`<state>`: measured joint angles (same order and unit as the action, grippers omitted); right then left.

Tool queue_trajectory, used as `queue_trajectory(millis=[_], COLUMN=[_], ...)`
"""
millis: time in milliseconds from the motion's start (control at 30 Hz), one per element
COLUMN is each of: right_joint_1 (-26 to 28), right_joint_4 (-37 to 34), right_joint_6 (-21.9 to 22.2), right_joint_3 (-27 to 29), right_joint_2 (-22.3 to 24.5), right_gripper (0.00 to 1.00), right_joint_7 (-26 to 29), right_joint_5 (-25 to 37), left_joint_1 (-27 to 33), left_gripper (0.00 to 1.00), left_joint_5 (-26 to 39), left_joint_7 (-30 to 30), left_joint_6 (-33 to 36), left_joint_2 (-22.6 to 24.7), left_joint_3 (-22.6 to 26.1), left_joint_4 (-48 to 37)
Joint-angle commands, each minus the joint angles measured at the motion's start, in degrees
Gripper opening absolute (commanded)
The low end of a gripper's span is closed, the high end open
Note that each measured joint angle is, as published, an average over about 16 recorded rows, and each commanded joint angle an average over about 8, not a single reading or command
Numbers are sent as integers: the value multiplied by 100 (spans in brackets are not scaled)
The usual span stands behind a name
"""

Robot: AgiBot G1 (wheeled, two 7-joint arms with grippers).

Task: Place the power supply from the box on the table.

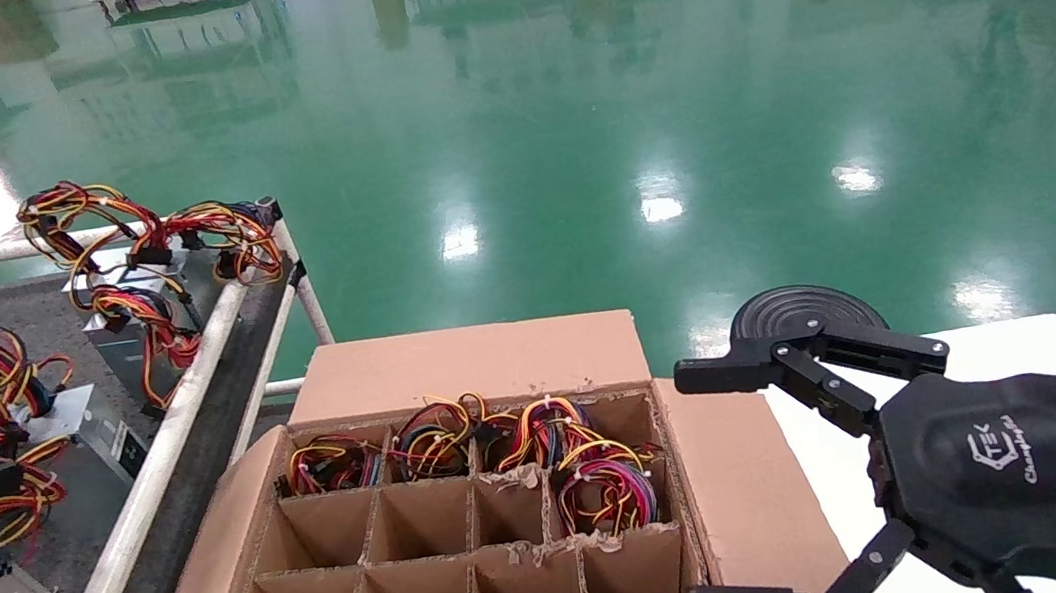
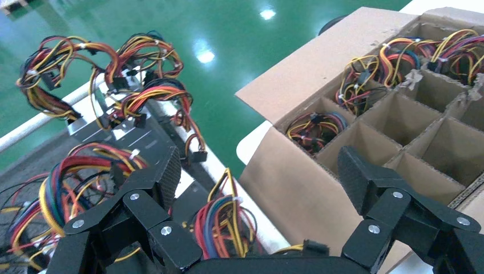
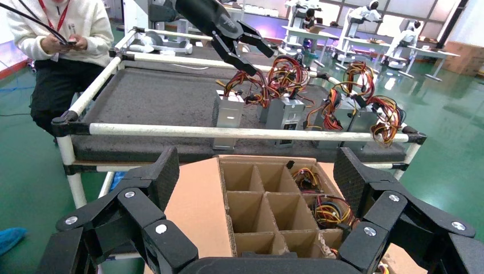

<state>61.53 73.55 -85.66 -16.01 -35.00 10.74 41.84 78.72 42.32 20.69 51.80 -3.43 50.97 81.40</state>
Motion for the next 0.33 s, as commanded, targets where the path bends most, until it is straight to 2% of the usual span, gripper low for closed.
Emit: queue_trajectory(millis=[33,333], right_joint_1=[0,-1], right_joint_4=[0,-1], right_joint_6=[0,1], right_joint_3=[0,0], right_joint_2=[0,0], right_gripper=[100,100], right_joint_7=[0,0], right_joint_5=[0,0], left_joint_1=[-17,-97], left_gripper=[100,100], left_joint_5=[0,-3], left_joint_7=[-10,-56], left_joint_6=[33,191], left_joint_2=[38,217], left_joint_3=[-34,-197], left_joint_4=[-8,-44])
